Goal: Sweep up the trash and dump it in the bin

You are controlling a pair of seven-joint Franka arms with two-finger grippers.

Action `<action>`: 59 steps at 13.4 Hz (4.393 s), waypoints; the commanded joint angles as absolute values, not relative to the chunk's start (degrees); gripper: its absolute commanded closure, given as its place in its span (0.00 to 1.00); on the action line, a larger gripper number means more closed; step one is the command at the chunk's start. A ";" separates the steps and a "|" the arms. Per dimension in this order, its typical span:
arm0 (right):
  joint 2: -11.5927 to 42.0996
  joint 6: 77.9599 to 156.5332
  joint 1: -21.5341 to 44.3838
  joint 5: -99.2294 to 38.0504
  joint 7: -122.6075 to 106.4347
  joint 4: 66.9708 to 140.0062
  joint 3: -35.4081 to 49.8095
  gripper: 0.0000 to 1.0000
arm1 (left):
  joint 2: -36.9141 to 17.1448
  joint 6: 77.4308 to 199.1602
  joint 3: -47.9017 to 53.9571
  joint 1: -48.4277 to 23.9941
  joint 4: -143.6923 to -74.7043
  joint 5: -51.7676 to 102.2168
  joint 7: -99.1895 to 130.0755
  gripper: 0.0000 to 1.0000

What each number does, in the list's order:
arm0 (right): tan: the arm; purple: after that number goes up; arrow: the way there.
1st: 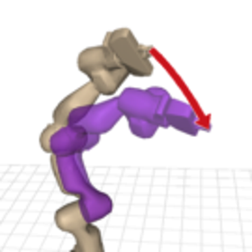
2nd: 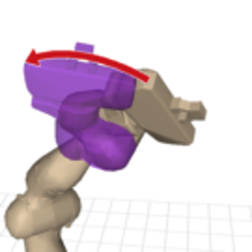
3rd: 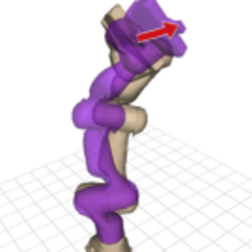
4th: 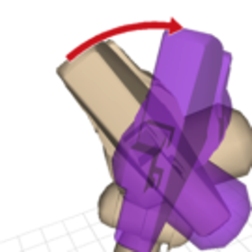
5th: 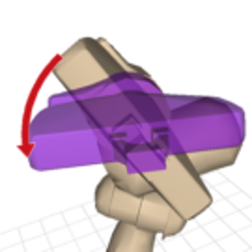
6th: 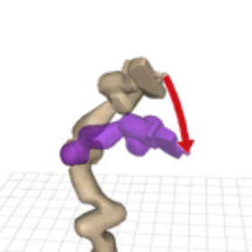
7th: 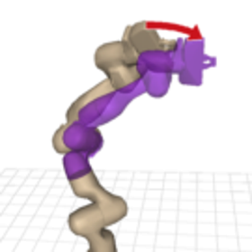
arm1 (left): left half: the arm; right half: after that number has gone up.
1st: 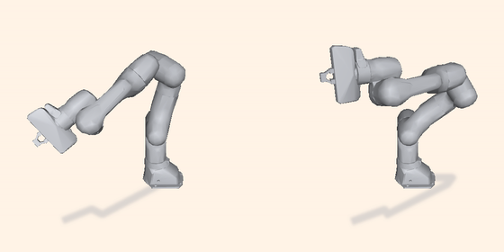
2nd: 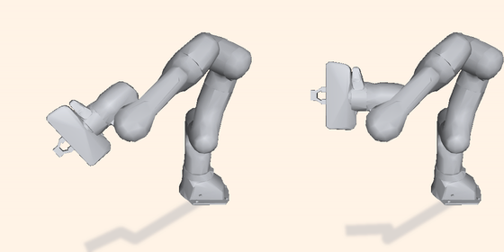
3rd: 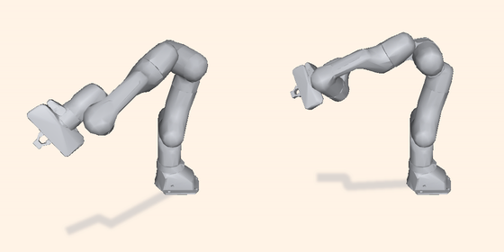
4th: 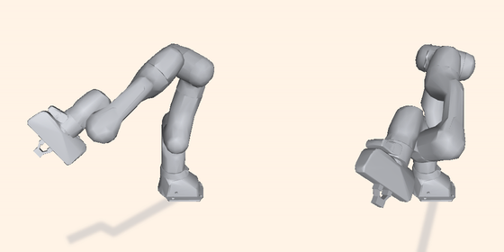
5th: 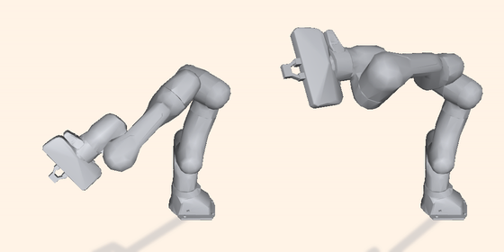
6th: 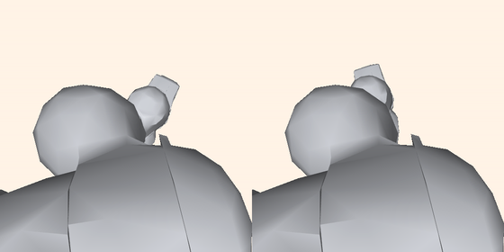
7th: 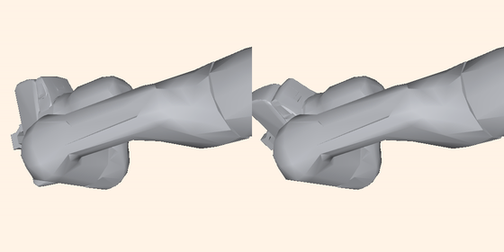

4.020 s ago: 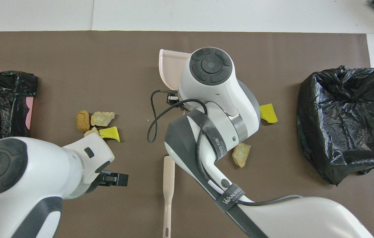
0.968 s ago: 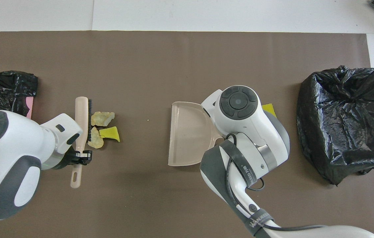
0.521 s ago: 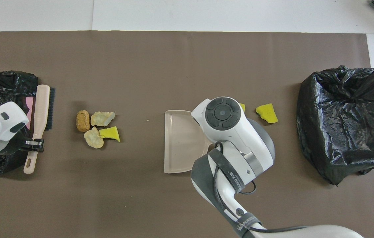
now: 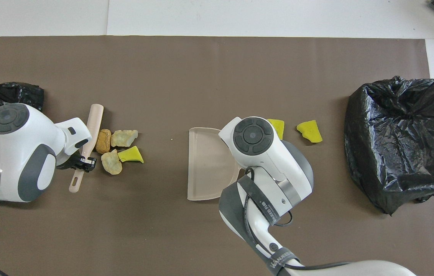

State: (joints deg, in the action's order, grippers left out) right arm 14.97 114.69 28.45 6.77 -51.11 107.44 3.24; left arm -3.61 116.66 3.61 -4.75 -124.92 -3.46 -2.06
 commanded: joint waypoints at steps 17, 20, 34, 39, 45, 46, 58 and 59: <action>16.88 118.12 30.32 9.49 -45.26 108.28 3.43 1.00 | 12.12 102.17 1.58 -17.17 -125.16 10.64 15.90 1.00; 16.88 118.21 30.23 9.58 -45.26 108.54 3.43 1.00 | 14.41 95.89 1.67 -9.08 -127.43 8.17 23.27 1.00; 16.88 119.71 29.97 9.49 -44.48 109.77 3.43 1.00 | 13.37 122.94 2.55 -26.87 -145.73 10.01 26.63 1.00; 16.96 120.59 30.06 9.58 -44.47 110.04 3.43 1.00 | 10.20 127.70 2.64 -35.05 -141.07 11.07 21.38 1.00; 16.88 113.29 31.20 15.03 -44.47 106.44 3.43 1.00 | 9.84 127.44 2.55 -39.55 -138.52 11.34 16.87 1.00; 16.88 113.20 30.94 15.29 -44.47 106.44 3.43 1.00 | 10.37 126.92 2.64 -39.46 -138.17 11.34 16.61 1.00; 13.98 112.15 24.62 9.16 -47.37 103.37 3.52 1.00 | 13.71 101.44 1.14 -29.27 -129.55 11.87 23.42 1.00; 13.54 112.24 23.39 8.36 -48.85 103.27 3.52 1.00 | 14.58 101.25 1.23 -29.79 -130.25 11.87 25.82 1.00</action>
